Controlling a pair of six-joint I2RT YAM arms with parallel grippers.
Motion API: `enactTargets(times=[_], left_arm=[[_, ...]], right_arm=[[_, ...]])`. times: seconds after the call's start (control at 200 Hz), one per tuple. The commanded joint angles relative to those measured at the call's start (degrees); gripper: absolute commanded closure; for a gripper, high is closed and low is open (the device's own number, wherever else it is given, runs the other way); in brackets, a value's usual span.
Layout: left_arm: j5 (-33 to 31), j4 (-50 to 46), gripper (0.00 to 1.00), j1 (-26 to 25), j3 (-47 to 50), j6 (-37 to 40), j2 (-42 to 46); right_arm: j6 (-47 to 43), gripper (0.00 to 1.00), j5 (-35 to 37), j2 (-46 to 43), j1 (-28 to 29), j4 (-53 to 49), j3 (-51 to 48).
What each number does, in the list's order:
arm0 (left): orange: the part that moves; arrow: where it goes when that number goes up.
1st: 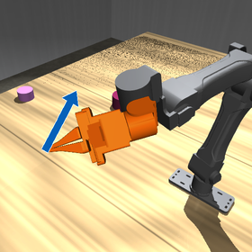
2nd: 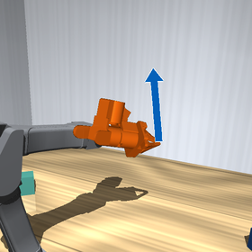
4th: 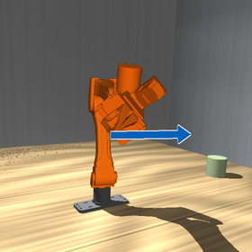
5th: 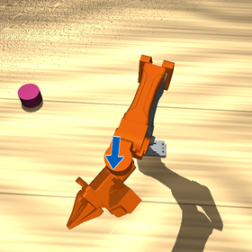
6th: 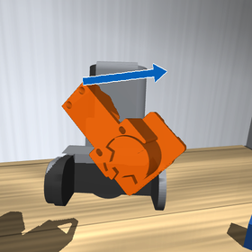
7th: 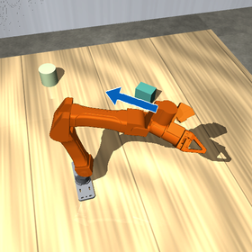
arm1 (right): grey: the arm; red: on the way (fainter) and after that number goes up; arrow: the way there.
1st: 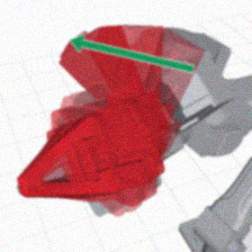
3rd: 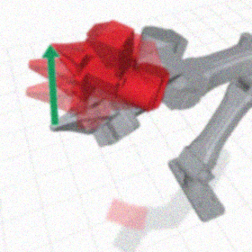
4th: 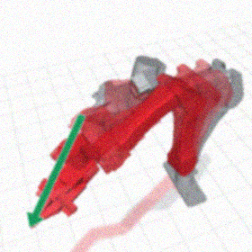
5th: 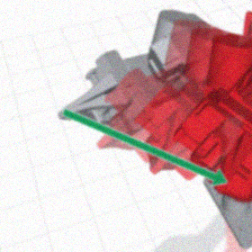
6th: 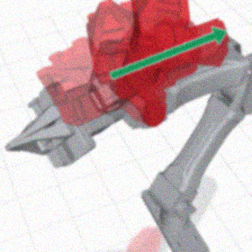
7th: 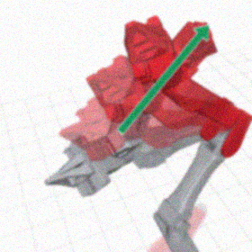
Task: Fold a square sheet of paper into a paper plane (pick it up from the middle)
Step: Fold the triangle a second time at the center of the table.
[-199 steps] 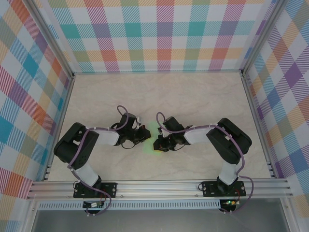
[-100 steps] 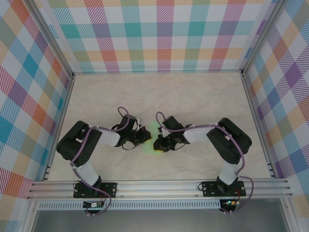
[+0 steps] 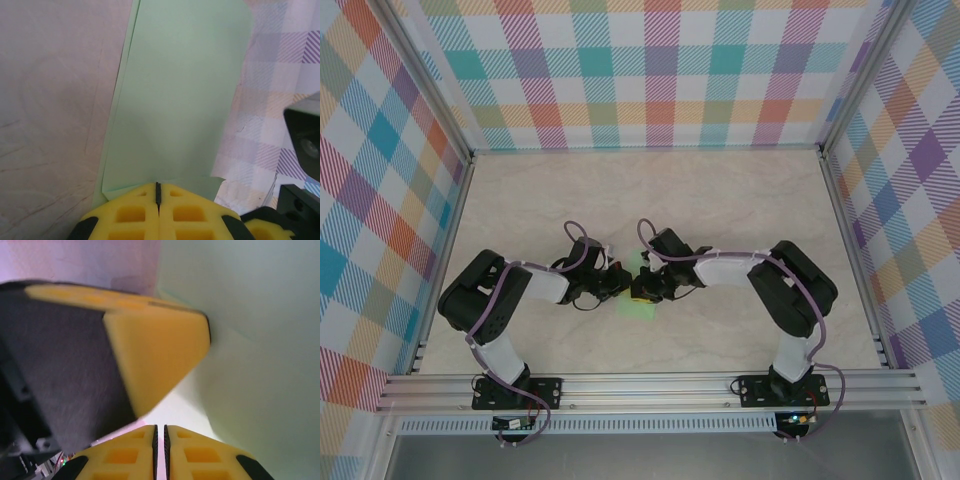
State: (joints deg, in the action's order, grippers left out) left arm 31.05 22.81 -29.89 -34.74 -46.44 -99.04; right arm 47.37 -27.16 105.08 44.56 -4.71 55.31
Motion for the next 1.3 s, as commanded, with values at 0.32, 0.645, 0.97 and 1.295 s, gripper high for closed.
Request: enactTargets(times=[0.32,0.645,0.97,1.295], left_arm=[[-4.68,-4.44,1.00,-0.43,1.51,1.43,-1.32],[-5.13,-4.70,1.00,-0.43,1.43,1.21,-1.24],[-5.08,-4.88,1.00,-0.43,1.08,1.21,-1.68],[-5.28,-4.97,1.00,-0.34,1.30,1.43,-1.49]], right_arm=[[-0.70,0.85,1.44,1.61,-0.19,-1.67,-5.46],[-1.67,0.84,0.87,-2.52,-0.21,-3.52,-9.02],[-1.59,0.84,0.24,-5.82,-0.17,-2.18,-13.15],[-4.11,0.83,-1.22,-7.39,-0.15,-3.76,-15.14]])
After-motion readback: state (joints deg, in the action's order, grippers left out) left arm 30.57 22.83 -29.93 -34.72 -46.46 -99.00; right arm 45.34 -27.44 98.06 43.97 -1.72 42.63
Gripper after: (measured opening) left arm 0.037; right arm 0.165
